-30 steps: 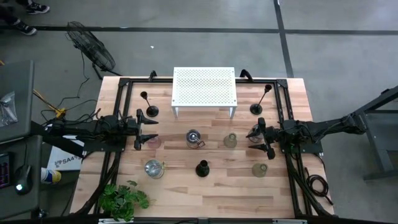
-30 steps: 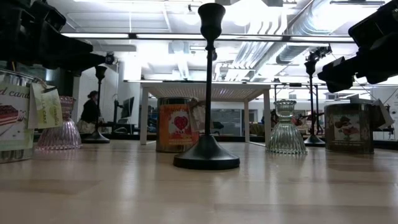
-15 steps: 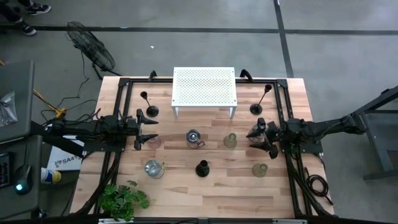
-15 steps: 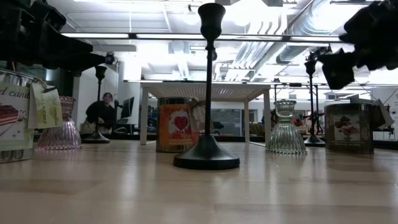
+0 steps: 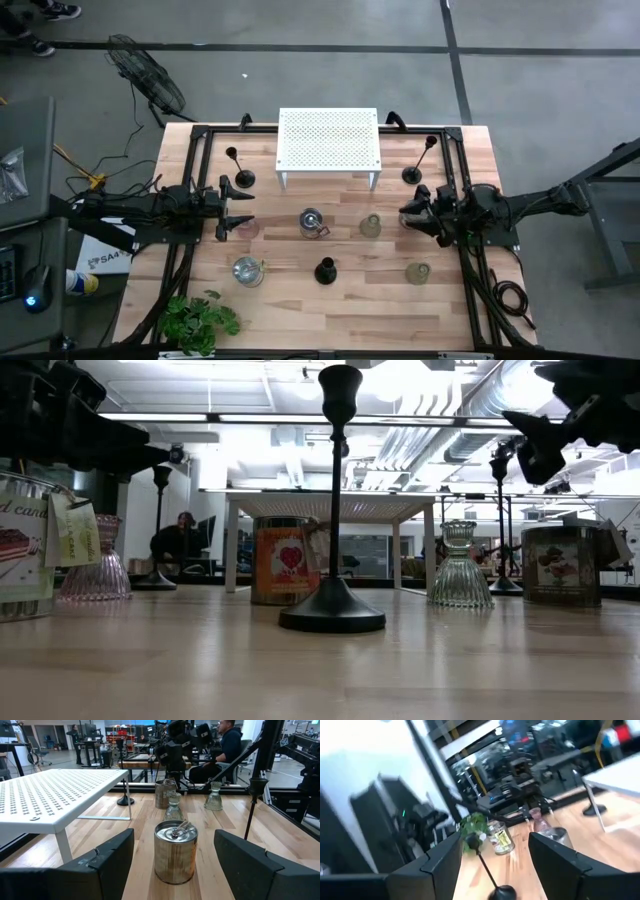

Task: Pick & Place candle stick holders
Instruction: Put the right scented candle on the shelf

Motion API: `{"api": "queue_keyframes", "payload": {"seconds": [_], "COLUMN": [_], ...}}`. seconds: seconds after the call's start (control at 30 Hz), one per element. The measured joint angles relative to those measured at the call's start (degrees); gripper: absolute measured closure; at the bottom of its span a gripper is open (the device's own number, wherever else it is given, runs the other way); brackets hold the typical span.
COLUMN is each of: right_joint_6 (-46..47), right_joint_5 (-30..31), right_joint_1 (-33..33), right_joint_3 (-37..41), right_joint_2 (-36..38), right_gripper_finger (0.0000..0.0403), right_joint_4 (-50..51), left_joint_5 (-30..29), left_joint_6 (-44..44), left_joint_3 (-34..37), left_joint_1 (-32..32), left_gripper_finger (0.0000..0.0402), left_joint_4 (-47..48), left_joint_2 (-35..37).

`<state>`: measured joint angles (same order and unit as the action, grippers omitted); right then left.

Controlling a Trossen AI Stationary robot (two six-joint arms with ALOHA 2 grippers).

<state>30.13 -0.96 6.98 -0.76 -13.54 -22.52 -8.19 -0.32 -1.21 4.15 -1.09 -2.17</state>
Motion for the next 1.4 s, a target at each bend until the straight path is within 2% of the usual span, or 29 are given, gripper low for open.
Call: {"api": "queue_keyframes", "payload": {"seconds": [0.1,0.23,0.3,0.43,0.57,0.9,1.07,1.2,1.4], "right_joint_6": [4.18,4.34,4.37,4.57,9.46,25.28,29.34,32.62,38.44], "right_joint_5": [0.87,-0.9,-0.31,4.86,9.71,9.86,8.44,6.83,6.62], "right_joint_1": [0.0,0.01,0.02,0.0,0.0,0.0,0.0,0.02,0.0], "right_joint_3": [-0.03,-0.4,-2.13,-9.75,-19.81,-39.52,-49.45,-53.56,-53.93], "right_joint_2": [0.0,0.0,-0.02,-0.38,-2.65,-15.06,-22.64,-27.98,-34.33], "right_gripper_finger": [0.0182,0.0182,0.0182,0.0182,0.0182,0.0182,0.0182,0.0182,0.0182], "right_joint_4": [0.0,0.64,4.11,19.87,37.65,69.51,83.69,93.34,106.65], "left_joint_5": [0.0,-0.02,0.0,0.0,0.0,0.0,-0.01,-0.01,-0.01], "left_joint_6": [0.02,0.02,0.01,0.02,0.0,0.01,0.01,0.02,0.02], "left_joint_3": [0.0,0.0,0.0,0.0,0.0,0.0,0.0,0.0,0.0], "left_joint_1": [-0.01,-0.01,0.01,0.0,0.0,0.0,0.01,0.01,0.01], "left_gripper_finger": [0.0132,0.0132,0.0132,0.0132,0.0132,0.0132,0.0132,0.0132,0.0132], "left_joint_4": [-0.01,-0.01,-0.01,-0.01,-0.01,-0.01,0.0,0.0,0.0], "left_joint_2": [0.0,0.0,0.0,0.0,0.0,0.0,0.0,0.0,0.0]}}
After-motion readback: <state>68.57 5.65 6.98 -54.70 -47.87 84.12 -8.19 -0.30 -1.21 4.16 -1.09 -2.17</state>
